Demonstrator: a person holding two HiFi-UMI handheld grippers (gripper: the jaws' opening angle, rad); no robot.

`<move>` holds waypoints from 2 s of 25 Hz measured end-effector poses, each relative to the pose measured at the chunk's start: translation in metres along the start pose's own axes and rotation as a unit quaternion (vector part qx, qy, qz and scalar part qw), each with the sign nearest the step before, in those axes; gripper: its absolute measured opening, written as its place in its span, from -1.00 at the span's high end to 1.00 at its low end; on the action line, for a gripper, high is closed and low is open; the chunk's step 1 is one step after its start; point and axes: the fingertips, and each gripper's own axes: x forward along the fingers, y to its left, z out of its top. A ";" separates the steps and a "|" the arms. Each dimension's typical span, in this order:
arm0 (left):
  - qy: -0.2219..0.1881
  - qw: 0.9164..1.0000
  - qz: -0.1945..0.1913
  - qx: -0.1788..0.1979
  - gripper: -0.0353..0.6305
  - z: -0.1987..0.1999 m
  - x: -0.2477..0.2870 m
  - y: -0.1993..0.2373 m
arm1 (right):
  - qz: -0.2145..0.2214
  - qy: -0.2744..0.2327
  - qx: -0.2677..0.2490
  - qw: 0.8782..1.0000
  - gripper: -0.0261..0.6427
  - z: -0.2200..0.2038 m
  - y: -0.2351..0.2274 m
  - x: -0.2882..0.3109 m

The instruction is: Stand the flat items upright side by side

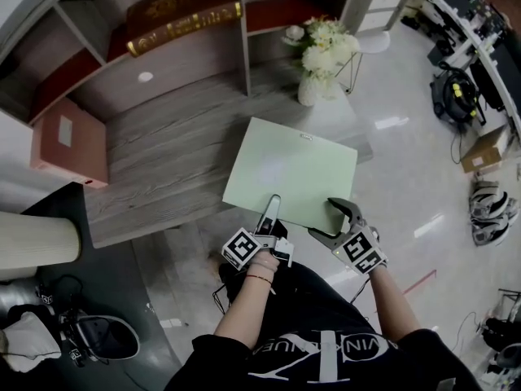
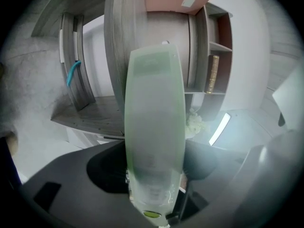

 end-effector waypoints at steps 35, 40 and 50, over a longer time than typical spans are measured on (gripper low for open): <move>-0.211 0.937 0.118 0.252 0.07 0.182 -0.191 -0.105 | 0.249 -0.115 -0.088 0.957 -0.17 0.160 0.152 0.097; -0.262 0.905 0.163 0.293 0.07 0.217 -0.234 -0.119 | 0.303 -0.127 -0.114 0.937 -0.16 0.193 0.193 0.120; -0.295 0.849 0.237 0.369 0.08 0.281 -0.276 -0.148 | 0.342 -0.121 -0.159 0.918 -0.17 0.253 0.251 0.166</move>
